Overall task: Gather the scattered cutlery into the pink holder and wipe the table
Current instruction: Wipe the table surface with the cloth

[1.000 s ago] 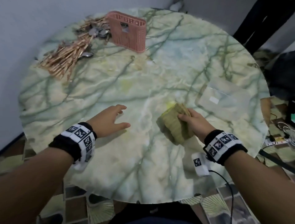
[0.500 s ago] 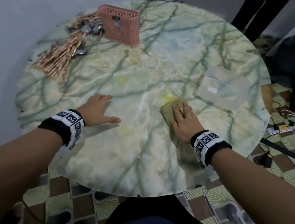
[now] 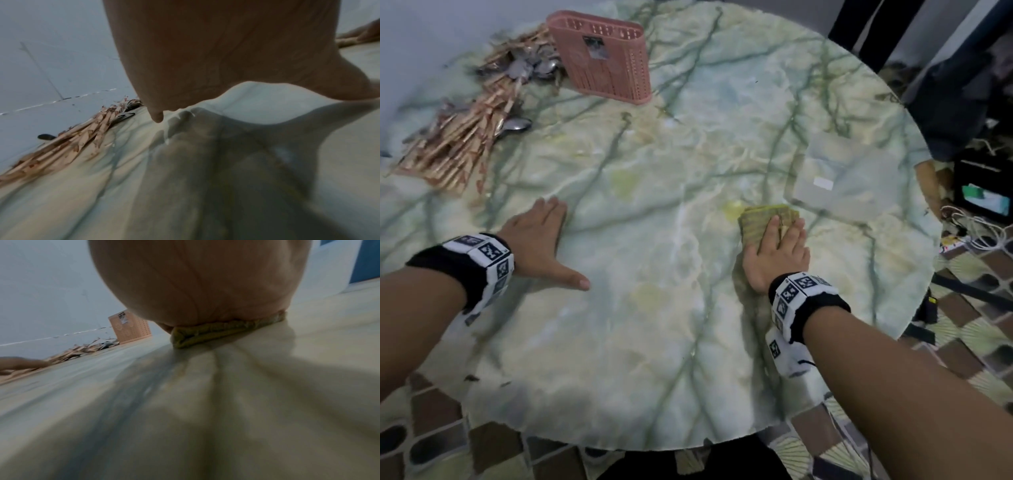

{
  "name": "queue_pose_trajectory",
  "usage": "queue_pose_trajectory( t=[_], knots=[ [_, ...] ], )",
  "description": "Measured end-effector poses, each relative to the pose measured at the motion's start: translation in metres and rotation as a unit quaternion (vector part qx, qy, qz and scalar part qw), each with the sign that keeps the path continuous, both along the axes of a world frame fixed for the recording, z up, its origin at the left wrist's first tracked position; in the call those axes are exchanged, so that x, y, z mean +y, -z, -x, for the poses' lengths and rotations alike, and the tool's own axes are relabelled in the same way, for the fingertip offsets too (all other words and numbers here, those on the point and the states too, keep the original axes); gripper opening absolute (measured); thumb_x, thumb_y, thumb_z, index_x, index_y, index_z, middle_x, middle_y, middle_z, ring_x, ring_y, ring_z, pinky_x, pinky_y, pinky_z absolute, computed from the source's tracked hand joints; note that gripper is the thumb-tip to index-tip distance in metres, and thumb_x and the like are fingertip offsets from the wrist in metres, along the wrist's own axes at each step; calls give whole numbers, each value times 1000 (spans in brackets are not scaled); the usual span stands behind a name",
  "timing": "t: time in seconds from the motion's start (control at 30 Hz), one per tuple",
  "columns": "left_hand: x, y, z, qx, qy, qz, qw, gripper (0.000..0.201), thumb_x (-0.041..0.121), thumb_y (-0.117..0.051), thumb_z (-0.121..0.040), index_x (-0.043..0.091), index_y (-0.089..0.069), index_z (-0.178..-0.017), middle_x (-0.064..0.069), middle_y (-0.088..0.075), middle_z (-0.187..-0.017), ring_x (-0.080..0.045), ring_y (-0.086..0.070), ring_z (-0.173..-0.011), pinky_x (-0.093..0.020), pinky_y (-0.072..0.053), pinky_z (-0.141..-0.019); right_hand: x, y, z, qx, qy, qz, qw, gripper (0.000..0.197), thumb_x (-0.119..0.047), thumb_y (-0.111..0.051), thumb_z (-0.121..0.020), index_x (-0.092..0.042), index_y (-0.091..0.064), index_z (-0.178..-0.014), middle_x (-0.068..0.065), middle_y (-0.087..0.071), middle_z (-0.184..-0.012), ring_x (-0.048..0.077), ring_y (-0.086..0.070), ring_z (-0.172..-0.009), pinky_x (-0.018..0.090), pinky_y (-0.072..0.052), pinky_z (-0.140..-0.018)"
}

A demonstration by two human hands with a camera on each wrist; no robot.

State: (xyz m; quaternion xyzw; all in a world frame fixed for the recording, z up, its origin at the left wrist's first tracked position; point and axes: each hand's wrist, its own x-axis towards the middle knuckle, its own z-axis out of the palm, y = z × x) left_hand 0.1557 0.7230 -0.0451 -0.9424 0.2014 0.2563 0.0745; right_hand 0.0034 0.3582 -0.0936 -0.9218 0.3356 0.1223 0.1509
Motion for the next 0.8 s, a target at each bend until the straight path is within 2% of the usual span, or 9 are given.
queue_pose_trajectory(
  t=[0.1, 0.3, 0.63, 0.8],
  knots=[
    [6, 10, -13, 4, 24, -7, 1000, 178, 110, -48, -23, 13, 12, -159, -8, 15, -169, -26, 9, -156, -47, -11, -126, 3, 0, -4, 5, 30, 12, 999, 73, -48, -24, -101, -23, 8, -162, 16, 21, -167, 32, 11, -156, 46, 1, -125],
    [11, 26, -14, 24, 15, -5, 1000, 180, 111, -43, -20, 16, 28, -154, -4, 36, -162, -23, 28, -151, -47, 4, -125, 8, 2, -8, 7, 50, 24, 998, 73, -48, -25, -101, -23, 5, -162, 16, 19, -167, 32, 9, -156, 47, 1, -125],
    [11, 25, -11, 32, 10, 15, 999, 178, 111, -43, -20, 19, 33, -152, -1, 41, -159, -20, 34, -148, -45, 8, -124, 9, -1, -15, 24, 77, 7, 997, 73, -47, -25, -100, -24, 5, -163, 14, 17, -168, 32, 12, -155, 47, 4, -125],
    [13, 26, -11, 31, 11, 34, 999, 178, 110, -45, -21, 19, 33, -152, -2, 41, -159, -21, 35, -148, -46, 9, -124, 22, -2, -50, 21, 114, 26, 993, 73, -48, -28, -101, -22, 2, -163, 16, 11, -168, 34, 10, -155, 48, 5, -125]
  ],
)
